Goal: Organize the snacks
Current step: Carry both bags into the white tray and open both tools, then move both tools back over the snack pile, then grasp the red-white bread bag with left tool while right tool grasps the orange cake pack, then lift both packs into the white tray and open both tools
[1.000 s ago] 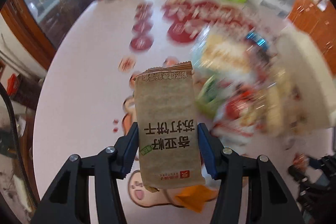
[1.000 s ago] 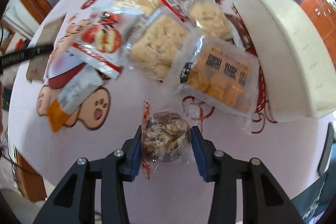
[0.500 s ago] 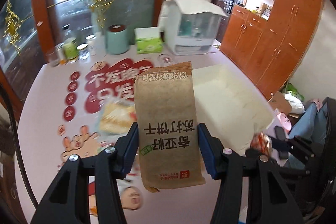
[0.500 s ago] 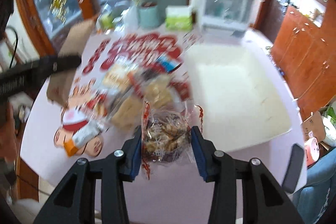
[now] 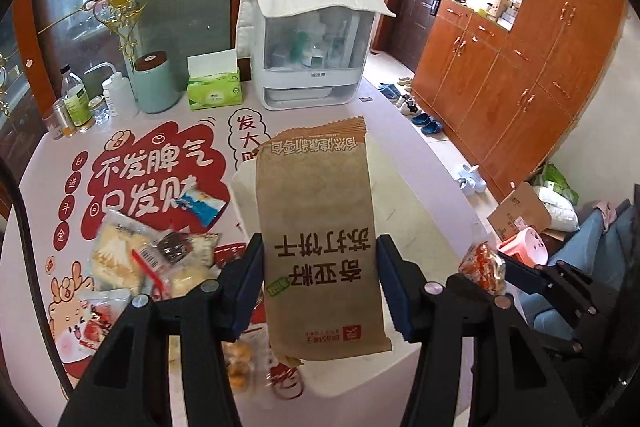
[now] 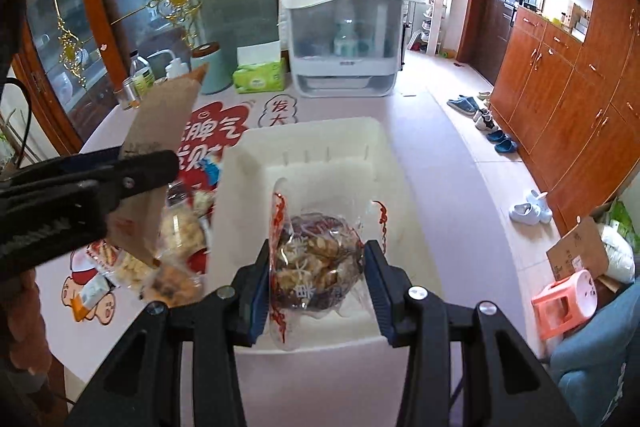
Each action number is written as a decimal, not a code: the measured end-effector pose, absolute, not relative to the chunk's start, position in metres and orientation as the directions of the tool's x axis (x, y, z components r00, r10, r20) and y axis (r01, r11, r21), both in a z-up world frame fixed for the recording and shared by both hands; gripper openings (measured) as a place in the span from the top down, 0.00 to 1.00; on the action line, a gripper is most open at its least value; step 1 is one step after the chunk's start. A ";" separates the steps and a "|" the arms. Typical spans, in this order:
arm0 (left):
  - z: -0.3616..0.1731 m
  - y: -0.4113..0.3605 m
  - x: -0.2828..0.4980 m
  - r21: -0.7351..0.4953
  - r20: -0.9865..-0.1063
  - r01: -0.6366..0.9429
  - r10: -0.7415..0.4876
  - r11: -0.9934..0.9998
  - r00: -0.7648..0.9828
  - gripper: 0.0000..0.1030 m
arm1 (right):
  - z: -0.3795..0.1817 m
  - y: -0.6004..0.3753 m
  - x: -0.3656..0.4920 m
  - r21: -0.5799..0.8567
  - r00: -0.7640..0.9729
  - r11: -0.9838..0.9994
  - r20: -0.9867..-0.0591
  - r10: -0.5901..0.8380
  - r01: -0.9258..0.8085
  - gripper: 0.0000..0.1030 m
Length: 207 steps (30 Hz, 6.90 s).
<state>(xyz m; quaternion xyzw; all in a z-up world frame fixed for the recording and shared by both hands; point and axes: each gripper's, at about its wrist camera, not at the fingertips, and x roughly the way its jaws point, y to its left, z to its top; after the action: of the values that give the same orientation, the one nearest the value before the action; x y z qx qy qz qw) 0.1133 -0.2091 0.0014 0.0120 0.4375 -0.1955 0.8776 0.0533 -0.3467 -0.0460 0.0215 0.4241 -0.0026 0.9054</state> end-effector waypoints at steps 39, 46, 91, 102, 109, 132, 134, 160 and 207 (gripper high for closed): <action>-0.026 -0.169 0.104 -0.126 -0.847 0.194 -0.207 0.973 0.490 0.14 | -0.064 -0.357 0.077 0.111 0.590 0.994 -0.802 0.094 -0.006 0.41; -0.007 -0.149 0.088 -0.022 -0.831 0.169 -0.112 0.985 0.545 0.14 | -0.050 -0.345 0.068 0.137 0.617 0.990 -0.778 0.121 -0.022 0.41; -0.039 0.141 0.126 -0.056 -0.849 0.248 -0.177 0.967 0.499 0.13 | -0.074 -0.124 0.029 0.140 0.592 0.976 -0.806 0.015 0.166 0.31; -0.152 0.117 0.153 -0.121 -0.940 0.264 -0.197 0.957 0.280 0.13 | -0.164 -0.125 0.049 0.207 0.452 0.953 -0.888 0.088 0.221 0.31; -0.180 0.117 0.165 -0.171 -0.950 0.242 -0.225 0.955 0.217 0.13 | -0.189 -0.126 0.068 0.208 0.430 0.937 -0.900 0.071 0.282 0.12; -0.214 0.083 0.187 -0.212 -0.956 0.224 -0.249 0.951 0.155 0.17 | -0.238 -0.138 0.106 0.186 0.330 0.932 -0.941 0.078 0.310 0.00; -0.215 0.087 0.186 -0.265 -0.944 0.221 -0.299 0.939 0.140 0.31 | -0.238 -0.137 0.106 0.187 0.329 0.934 -0.941 0.081 0.305 0.01; -0.164 0.134 0.129 -0.229 -0.915 0.219 -0.287 0.948 0.283 0.57 | -0.204 -0.120 0.053 0.182 0.351 0.956 -0.932 0.092 0.230 0.22; 0.002 -0.235 0.193 -0.081 -0.780 0.365 -0.287 0.928 0.556 0.56 | -0.009 -0.390 0.127 0.006 0.690 0.995 -0.720 -0.068 0.104 0.19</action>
<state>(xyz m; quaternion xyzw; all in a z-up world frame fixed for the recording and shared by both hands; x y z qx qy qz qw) 0.1933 -0.2355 0.0017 0.0449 0.4336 -0.1849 0.8808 0.1266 -0.3897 -0.0088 0.0231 0.3908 -0.0470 0.9190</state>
